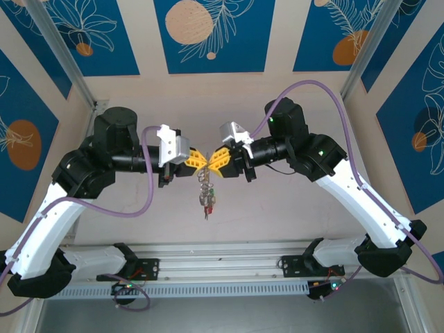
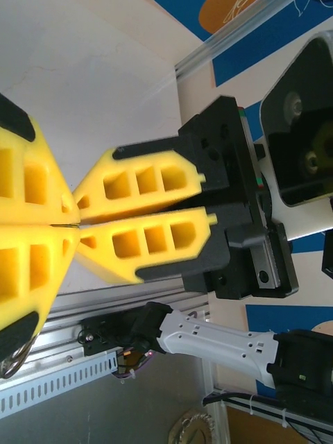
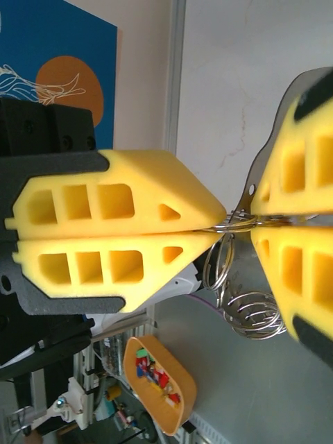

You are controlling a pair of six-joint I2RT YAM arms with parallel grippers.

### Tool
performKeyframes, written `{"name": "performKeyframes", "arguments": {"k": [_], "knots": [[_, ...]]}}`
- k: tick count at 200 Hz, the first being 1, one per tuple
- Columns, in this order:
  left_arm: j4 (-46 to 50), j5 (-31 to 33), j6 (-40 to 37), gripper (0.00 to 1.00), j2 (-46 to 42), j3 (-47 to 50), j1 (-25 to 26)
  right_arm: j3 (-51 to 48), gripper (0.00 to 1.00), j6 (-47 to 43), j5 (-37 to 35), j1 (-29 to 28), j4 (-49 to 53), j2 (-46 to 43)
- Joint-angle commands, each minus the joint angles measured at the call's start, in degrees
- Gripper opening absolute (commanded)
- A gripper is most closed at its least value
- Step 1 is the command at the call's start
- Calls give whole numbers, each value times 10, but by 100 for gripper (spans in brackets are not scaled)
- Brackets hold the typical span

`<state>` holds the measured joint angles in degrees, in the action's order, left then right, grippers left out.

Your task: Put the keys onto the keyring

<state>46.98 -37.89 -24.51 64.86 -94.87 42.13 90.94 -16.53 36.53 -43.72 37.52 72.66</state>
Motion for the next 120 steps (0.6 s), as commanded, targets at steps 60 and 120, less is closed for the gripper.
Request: {"name": "performKeyframes", "arguments": {"k": [60,120], "knots": [[-50,-22,5,0,-20,4,2,-26,6,18,15,13,-2,-20],[-53,-25,5,0,-22,3,1,-37,17,24,9,15,-10,-24]]}}
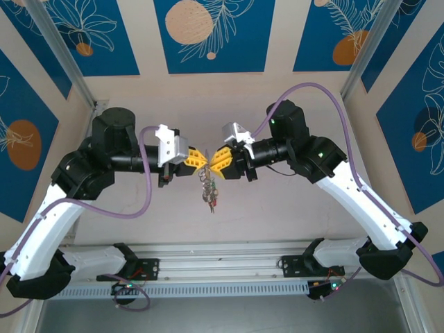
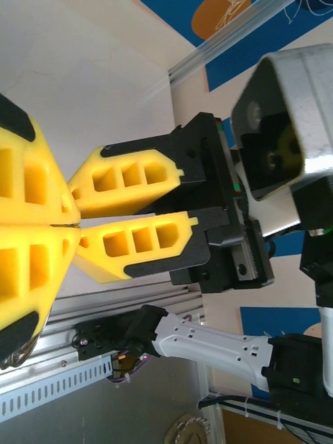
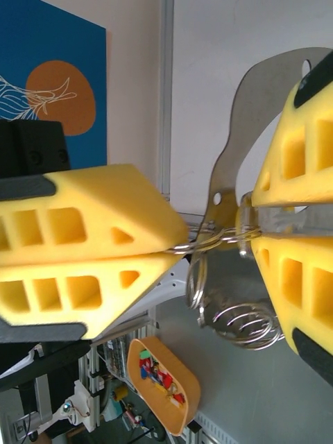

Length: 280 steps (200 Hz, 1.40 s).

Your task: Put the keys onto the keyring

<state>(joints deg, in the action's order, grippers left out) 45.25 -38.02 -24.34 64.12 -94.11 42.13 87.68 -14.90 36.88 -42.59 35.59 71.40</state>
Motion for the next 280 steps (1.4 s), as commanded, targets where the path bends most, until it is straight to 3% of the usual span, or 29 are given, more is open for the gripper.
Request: {"name": "performKeyframes", "arguments": {"k": [1,16,29,47,77,114,280], "knots": [[-35,-23,3,0,-14,-4,2,-5,16,7,6,4,8,-11],[-35,-25,4,0,-13,-7,1,-4,4,6,7,5,7,-11],[-33,-25,3,0,-11,-9,2,-2,3,4,9,5,7,-11],[-31,-23,3,0,-11,-11,2,-2,7,1,15,6,7,-14],[-27,-22,1,0,-11,-16,2,-17,22,-6,10,6,7,-30],[-23,-25,0,0,-8,-19,2,-37,30,-20,10,5,-3,-62],[-22,-29,0,0,-14,-9,1,-16,31,18,35,-10,-63,-28]]}}
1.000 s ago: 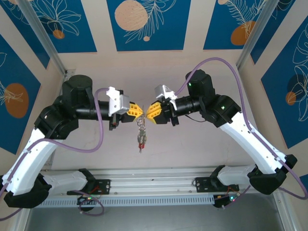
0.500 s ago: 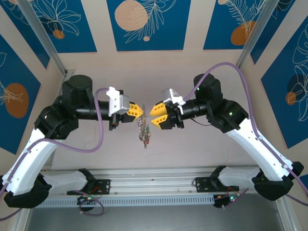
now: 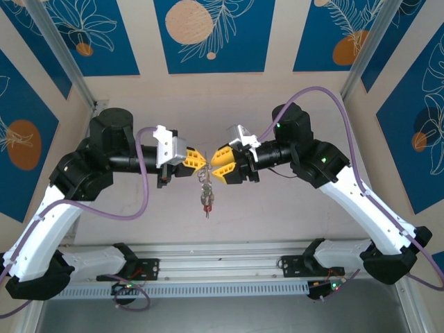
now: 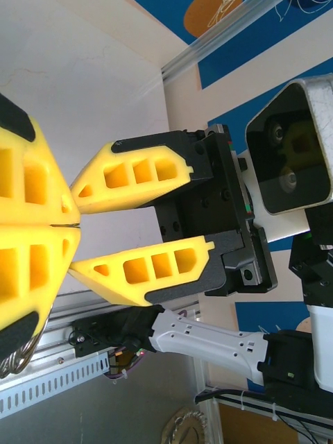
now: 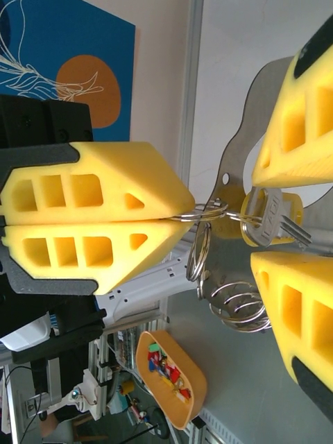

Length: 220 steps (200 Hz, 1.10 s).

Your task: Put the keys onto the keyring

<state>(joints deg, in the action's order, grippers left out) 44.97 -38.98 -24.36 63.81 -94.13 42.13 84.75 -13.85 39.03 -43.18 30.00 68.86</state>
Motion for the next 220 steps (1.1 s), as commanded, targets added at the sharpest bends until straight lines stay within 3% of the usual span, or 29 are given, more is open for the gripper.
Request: {"name": "performKeyframes", "arguments": {"k": [1,72,146,220], "knots": [[-19,-19,0,0,-11,-8,2,14,31,7,13,-4,-7,-2],[-23,-21,1,0,-11,-5,2,22,24,13,7,-5,-15,10],[-29,-23,1,0,-16,0,1,28,0,18,0,-4,-8,22],[-60,-40,5,0,-27,19,2,64,0,32,28,-1,19,63]]}}
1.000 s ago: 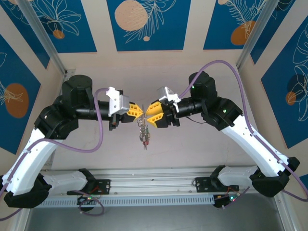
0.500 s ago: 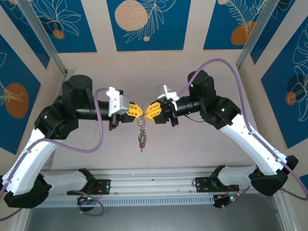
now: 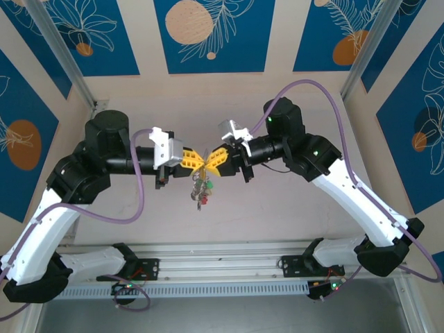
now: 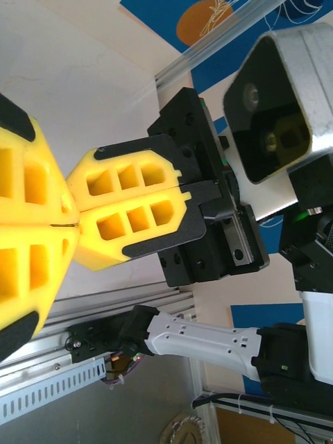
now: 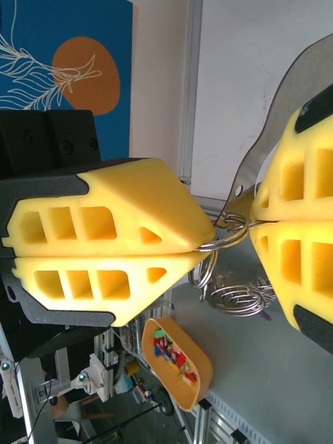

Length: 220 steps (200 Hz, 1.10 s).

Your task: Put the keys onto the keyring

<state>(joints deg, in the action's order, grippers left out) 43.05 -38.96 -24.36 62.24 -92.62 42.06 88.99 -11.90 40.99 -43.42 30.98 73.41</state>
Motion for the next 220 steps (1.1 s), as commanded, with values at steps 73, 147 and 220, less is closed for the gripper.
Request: {"name": "performKeyframes", "arguments": {"k": [73,147,220], "knots": [[-114,-64,44,0,-33,47,2,12,0,9,68,2,-9,6],[-157,-72,83,0,-35,65,1,0,13,6,81,2,-24,-3],[-190,-63,107,0,-32,79,1,-16,29,-8,14,17,-27,-47]]}}
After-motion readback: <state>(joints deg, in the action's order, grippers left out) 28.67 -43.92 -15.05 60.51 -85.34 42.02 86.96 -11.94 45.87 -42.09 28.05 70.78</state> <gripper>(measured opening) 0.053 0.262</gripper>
